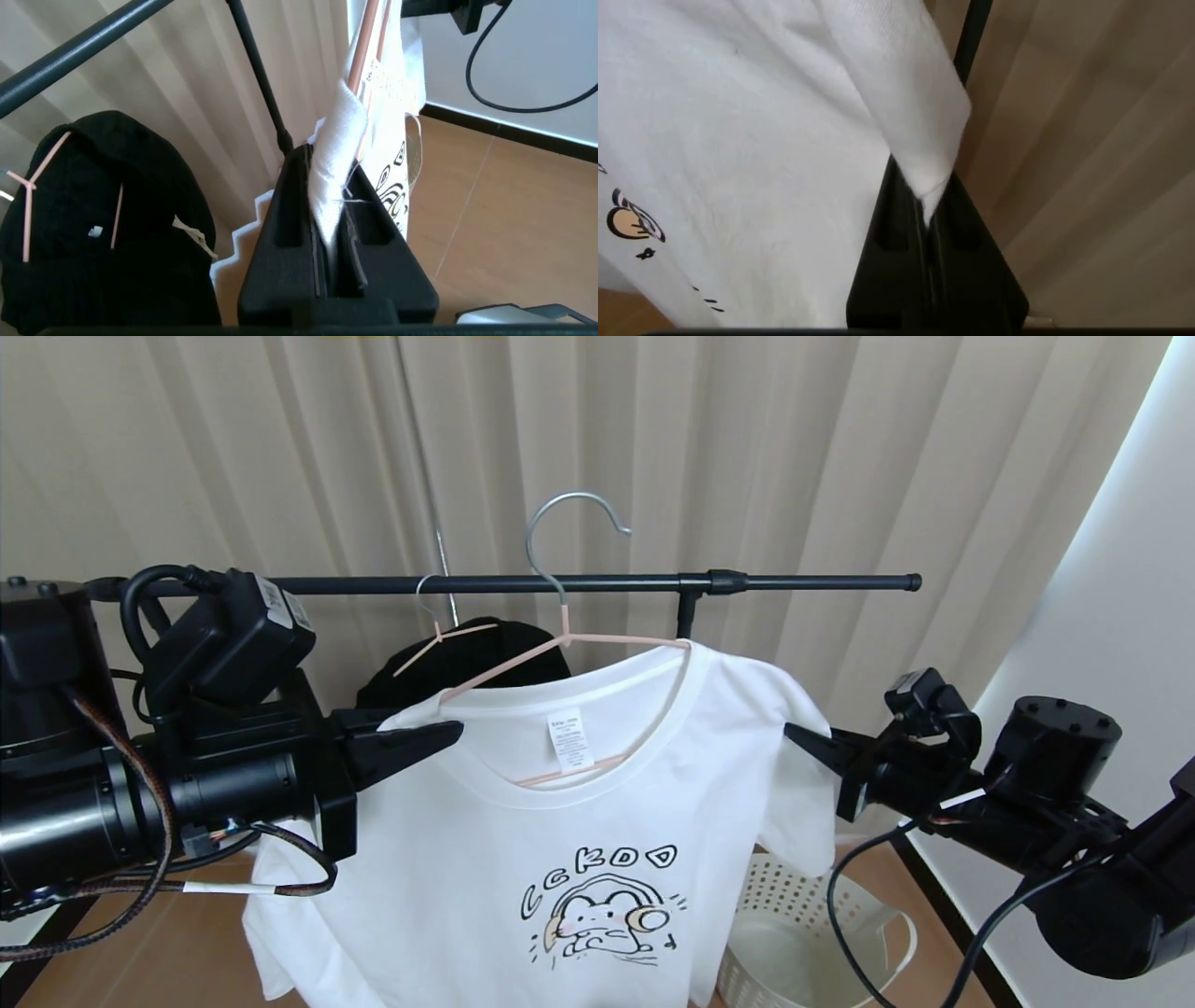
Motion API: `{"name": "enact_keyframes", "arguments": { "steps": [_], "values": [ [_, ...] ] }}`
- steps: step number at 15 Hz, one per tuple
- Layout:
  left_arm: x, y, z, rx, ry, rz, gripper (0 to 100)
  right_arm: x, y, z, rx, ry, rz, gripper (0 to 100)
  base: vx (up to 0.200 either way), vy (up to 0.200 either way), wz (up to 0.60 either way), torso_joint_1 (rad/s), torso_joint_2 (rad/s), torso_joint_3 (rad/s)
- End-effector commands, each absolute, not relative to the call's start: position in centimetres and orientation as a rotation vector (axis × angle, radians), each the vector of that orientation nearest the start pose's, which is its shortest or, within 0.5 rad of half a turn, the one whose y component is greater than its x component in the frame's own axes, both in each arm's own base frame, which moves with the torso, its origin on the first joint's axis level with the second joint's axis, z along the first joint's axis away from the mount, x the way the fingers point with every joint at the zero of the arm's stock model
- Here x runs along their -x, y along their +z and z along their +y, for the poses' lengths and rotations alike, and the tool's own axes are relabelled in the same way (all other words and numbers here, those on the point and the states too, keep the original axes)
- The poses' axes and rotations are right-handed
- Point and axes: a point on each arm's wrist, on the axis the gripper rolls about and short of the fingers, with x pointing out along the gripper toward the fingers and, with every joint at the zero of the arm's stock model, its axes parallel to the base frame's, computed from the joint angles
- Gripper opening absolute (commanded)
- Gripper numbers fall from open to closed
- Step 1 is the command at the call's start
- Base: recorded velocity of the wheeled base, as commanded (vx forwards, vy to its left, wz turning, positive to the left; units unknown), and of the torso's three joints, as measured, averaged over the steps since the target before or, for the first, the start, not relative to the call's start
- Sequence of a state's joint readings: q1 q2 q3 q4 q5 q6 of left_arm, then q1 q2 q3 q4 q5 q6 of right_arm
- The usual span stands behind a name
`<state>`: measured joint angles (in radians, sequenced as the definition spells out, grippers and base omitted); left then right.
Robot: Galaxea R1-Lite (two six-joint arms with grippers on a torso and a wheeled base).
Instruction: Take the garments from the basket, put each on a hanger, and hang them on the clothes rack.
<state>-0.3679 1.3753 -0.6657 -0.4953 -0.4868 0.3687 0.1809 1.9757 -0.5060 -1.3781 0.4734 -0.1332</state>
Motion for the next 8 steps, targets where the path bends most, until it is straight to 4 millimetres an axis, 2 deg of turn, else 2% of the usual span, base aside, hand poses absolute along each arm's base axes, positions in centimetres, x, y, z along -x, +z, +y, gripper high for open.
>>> {"name": "enact_keyframes", "arguments": {
  "steps": [1, 5, 8],
  "values": [
    [-20.1, 21.5, -8.8, -0.332, -0.881, 0.065, 0, -30.7, 10.3, 6.1, 0.115, 0.642, 0.038, 0, 0.0, 0.0, 0.0, 0.0, 0.0, 0.0],
    [-20.1, 21.5, -8.8, -0.332, -0.879, 0.065, 0, -31.4, 10.5, 4.9, 0.101, 0.601, 0.033, 0, 0.0, 0.0, 0.0, 0.0, 0.0, 0.0],
    [-20.1, 21.6, -8.8, -0.331, -0.879, 0.064, 0, -31.5, 10.6, 4.9, 0.101, 0.601, 0.031, 0, 0.0, 0.0, 0.0, 0.0, 0.0, 0.0]
  ]
}}
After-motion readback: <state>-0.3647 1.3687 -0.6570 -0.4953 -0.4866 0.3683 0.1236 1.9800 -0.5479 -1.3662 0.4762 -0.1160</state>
